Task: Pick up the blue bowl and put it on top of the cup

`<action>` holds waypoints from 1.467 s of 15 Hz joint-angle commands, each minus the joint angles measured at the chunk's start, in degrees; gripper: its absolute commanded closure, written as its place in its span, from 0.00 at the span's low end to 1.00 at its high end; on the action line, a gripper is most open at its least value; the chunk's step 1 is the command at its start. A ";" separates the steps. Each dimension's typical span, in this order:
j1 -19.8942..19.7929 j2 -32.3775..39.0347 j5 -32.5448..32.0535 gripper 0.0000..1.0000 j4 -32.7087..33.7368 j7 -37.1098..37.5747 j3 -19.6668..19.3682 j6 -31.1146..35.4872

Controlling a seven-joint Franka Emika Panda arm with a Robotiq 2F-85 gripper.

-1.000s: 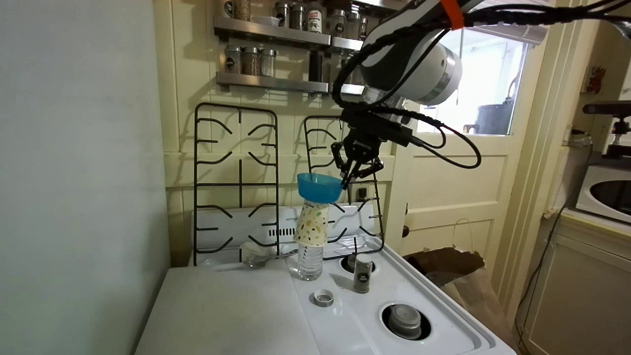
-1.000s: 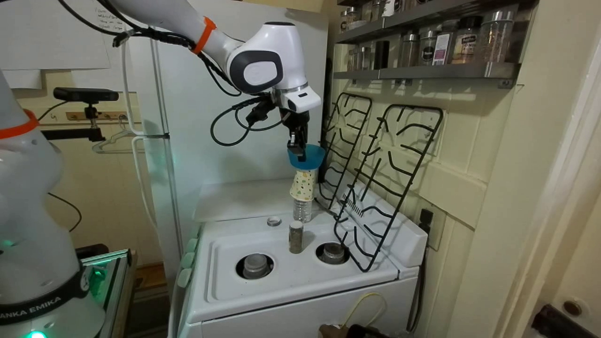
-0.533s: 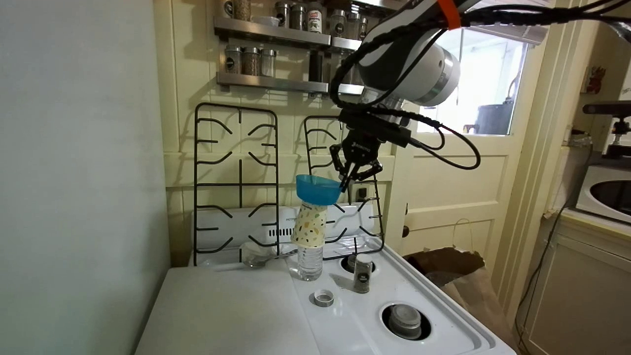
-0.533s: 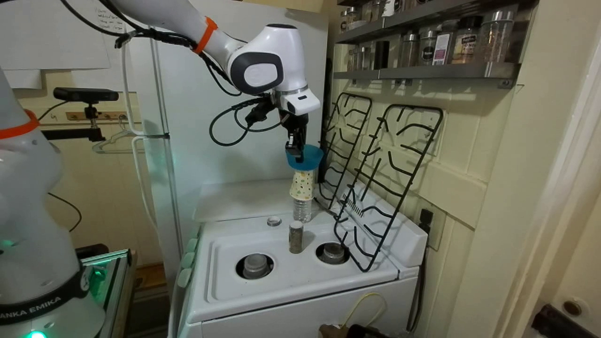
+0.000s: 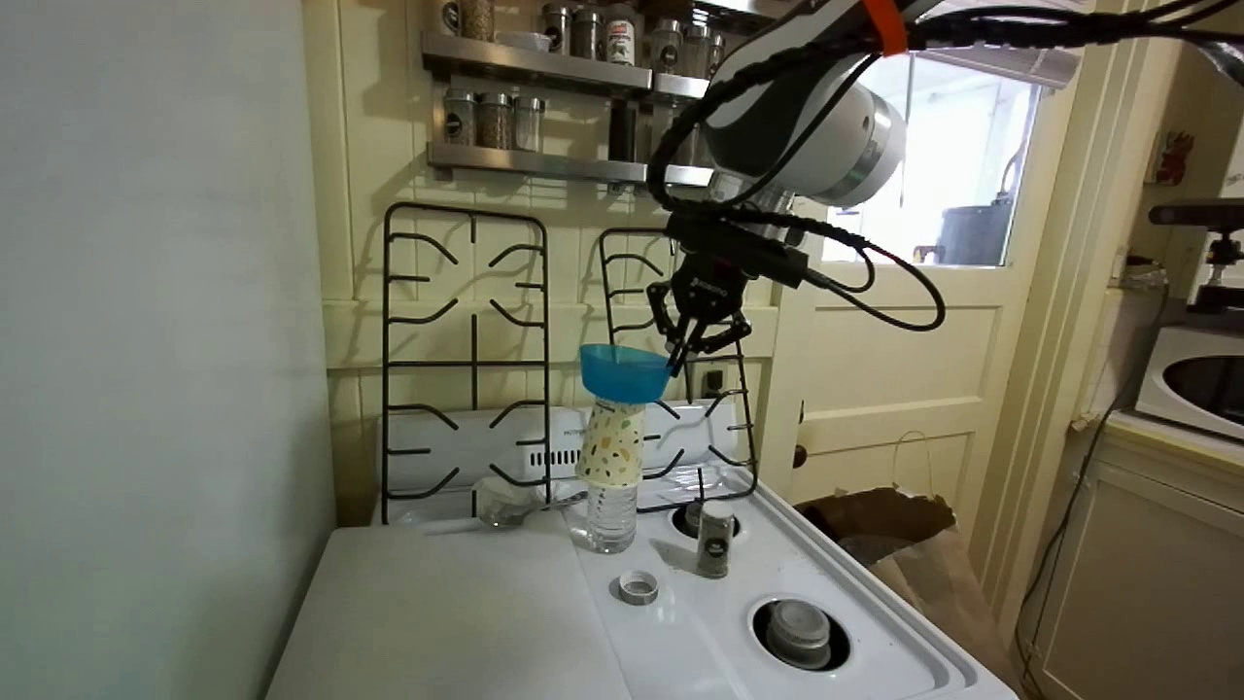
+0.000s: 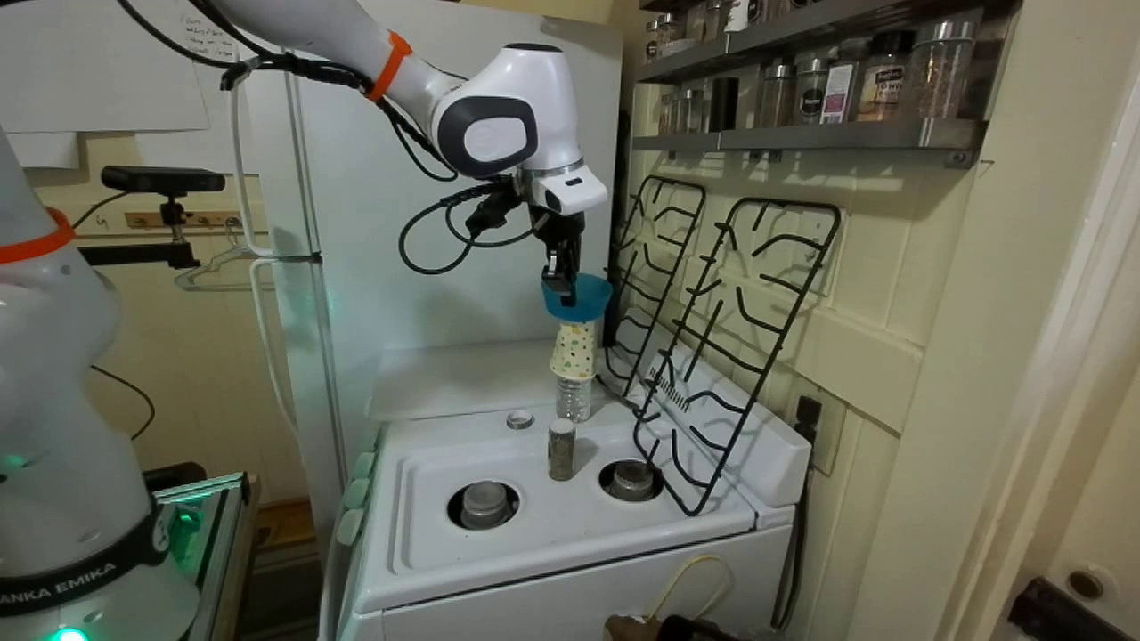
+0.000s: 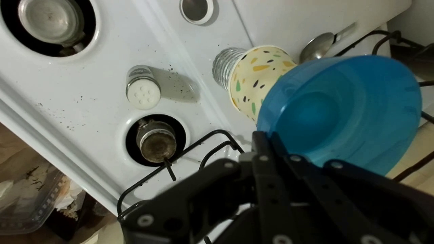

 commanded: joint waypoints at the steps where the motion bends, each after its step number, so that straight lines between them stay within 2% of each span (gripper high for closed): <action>1: 0.44 0.69 -1.41 0.99 0.87 0.67 0.16 -2.32; 3: 0.39 0.72 -1.72 0.99 0.93 0.90 0.23 -2.77; 4: 0.34 0.70 -2.01 0.93 0.93 1.06 0.25 -2.95; 5: 0.34 0.68 -2.03 0.71 0.89 1.05 0.23 -3.03; 7: 0.34 0.70 -2.19 0.68 0.86 0.99 0.19 -3.39; 8: 0.36 0.72 -2.24 0.62 0.87 0.98 0.19 -3.64; 16: 0.51 0.58 -2.90 0.03 1.00 1.01 0.39 -4.06; 17: 0.57 0.17 -3.11 0.00 0.94 1.06 0.51 -3.97; 22: 0.90 -2.30 -4.81 0.00 0.88 1.20 1.17 -2.67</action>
